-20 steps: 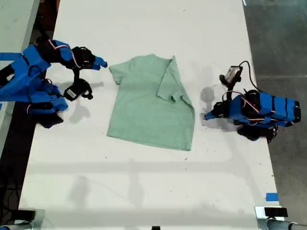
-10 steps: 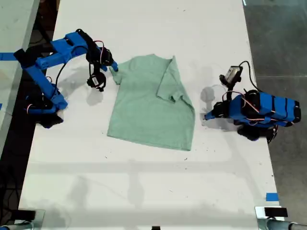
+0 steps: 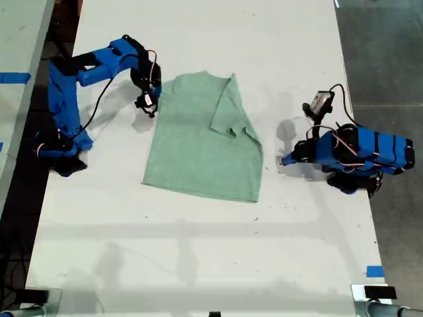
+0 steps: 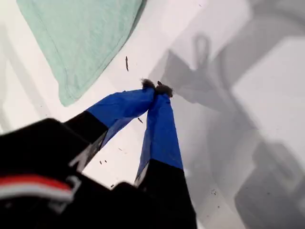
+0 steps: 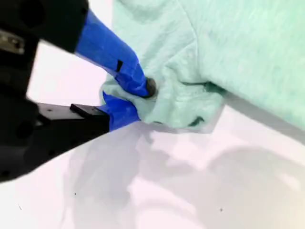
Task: Fold t shirt
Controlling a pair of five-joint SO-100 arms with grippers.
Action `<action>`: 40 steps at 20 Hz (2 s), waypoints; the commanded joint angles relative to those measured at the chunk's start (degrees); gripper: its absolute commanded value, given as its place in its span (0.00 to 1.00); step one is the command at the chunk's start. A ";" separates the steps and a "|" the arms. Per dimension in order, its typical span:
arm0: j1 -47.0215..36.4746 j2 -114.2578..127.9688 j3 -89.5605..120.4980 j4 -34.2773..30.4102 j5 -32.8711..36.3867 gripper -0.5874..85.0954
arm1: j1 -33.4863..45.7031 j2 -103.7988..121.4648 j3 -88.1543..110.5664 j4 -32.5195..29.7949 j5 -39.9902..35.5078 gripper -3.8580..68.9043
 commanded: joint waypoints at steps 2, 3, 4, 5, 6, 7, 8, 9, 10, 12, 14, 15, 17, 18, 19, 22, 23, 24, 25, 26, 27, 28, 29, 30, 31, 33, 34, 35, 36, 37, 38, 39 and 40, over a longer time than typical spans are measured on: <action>3.60 5.80 -6.86 8.79 -2.90 0.01 | -0.44 0.26 0.88 -0.09 0.26 0.05; 5.71 7.12 -12.22 13.18 -3.96 0.01 | -0.35 0.26 0.88 -0.09 0.26 0.05; 8.00 7.82 -18.11 17.23 -4.75 0.01 | -0.44 0.26 0.88 -0.09 0.35 0.05; 10.11 9.76 -20.92 18.19 -5.19 0.01 | -0.44 0.26 0.88 -0.09 0.35 0.05; 11.69 11.95 -20.92 18.28 -6.06 0.01 | -0.44 0.26 0.88 -0.09 0.35 0.05; 13.36 12.92 -20.13 18.37 -6.86 0.01 | -0.44 0.26 0.88 -0.09 0.35 0.05; 15.73 13.10 -19.60 18.37 -7.65 0.01 | -0.44 0.26 0.88 -0.09 0.35 0.05; 18.72 12.48 -19.95 18.37 -8.61 0.01 | -0.44 0.26 0.88 -0.09 0.26 0.05; 21.80 11.25 -21.36 18.28 -9.84 0.01 | -0.44 0.26 0.88 -0.09 0.26 0.05; 26.72 7.47 -26.89 18.19 -11.87 0.01 | -0.44 0.26 0.88 -0.09 0.26 0.05; 29.00 4.13 -32.34 17.93 -12.74 0.03 | -0.53 0.26 0.88 -0.09 0.35 0.05; 29.27 3.60 -33.84 17.75 -13.18 0.03 | -0.53 0.26 0.88 -0.09 0.35 0.05; 29.18 4.39 -34.89 16.35 -13.27 0.05 | -0.53 0.26 0.88 -0.09 0.35 0.05; 29.44 5.01 -34.89 15.21 -12.74 0.10 | -0.53 0.26 0.88 -0.09 0.35 0.05; 30.06 5.19 -34.89 14.06 -11.78 0.17 | -0.53 0.26 0.88 -0.09 0.35 0.05; 31.73 2.90 -34.89 10.99 -10.28 0.20 | -0.62 0.26 0.88 -0.09 0.35 0.05; 32.26 1.49 -34.89 9.84 -10.20 0.20 | -0.62 0.26 0.88 -0.09 0.35 0.05; 32.78 0.18 -34.89 8.79 -10.20 0.20 | -0.62 0.26 0.88 -0.09 0.35 0.05; 32.96 -0.44 -34.89 8.35 -10.20 0.19 | -0.70 0.26 0.88 -0.09 0.35 0.05; 32.87 0.09 -34.89 8.79 -10.20 0.18 | -0.70 0.26 0.88 -0.09 0.35 0.05; 32.52 2.29 -34.89 10.28 -10.20 0.12 | -0.70 0.26 0.88 -0.09 0.35 0.05; 31.99 5.80 -34.89 12.66 -11.07 0.01 | -0.70 0.26 0.88 -0.09 0.35 0.05; 31.82 10.55 -34.37 15.12 -11.87 0.01 | -0.70 0.26 0.88 -0.09 0.35 0.05; 32.08 16.88 -32.96 16.44 -12.39 0.01 | -0.70 0.26 0.88 -0.09 0.35 0.05; 32.96 23.99 -30.94 17.23 -13.27 0.01 | -0.70 0.26 0.88 -0.09 0.35 0.05; 36.39 39.99 -24.26 17.23 -17.14 0.01 | -0.79 0.26 0.88 -0.09 0.35 0.05; 38.50 47.81 -19.07 16.88 -20.13 0.01 | -0.79 0.26 0.88 -0.09 0.44 0.05; 39.55 55.72 -10.90 15.56 -23.82 0.01 | -0.79 0.26 0.88 -0.09 0.44 0.05; 40.08 64.69 -0.18 13.01 -27.42 0.01 | -0.79 0.26 0.88 -0.09 0.44 0.05; 40.34 75.32 12.57 8.88 -30.67 0.01 | -0.79 0.26 0.88 -0.09 0.44 0.05; 40.61 87.45 25.40 4.04 -34.01 0.01 | -0.79 0.26 0.88 -0.09 0.44 0.05; 41.57 99.14 37.71 -0.09 -37.79 0.01 | -0.79 0.26 0.88 -0.09 0.53 0.05; 41.04 108.63 47.72 -0.62 -43.24 0.01 | -0.79 0.26 0.88 -0.09 0.53 0.05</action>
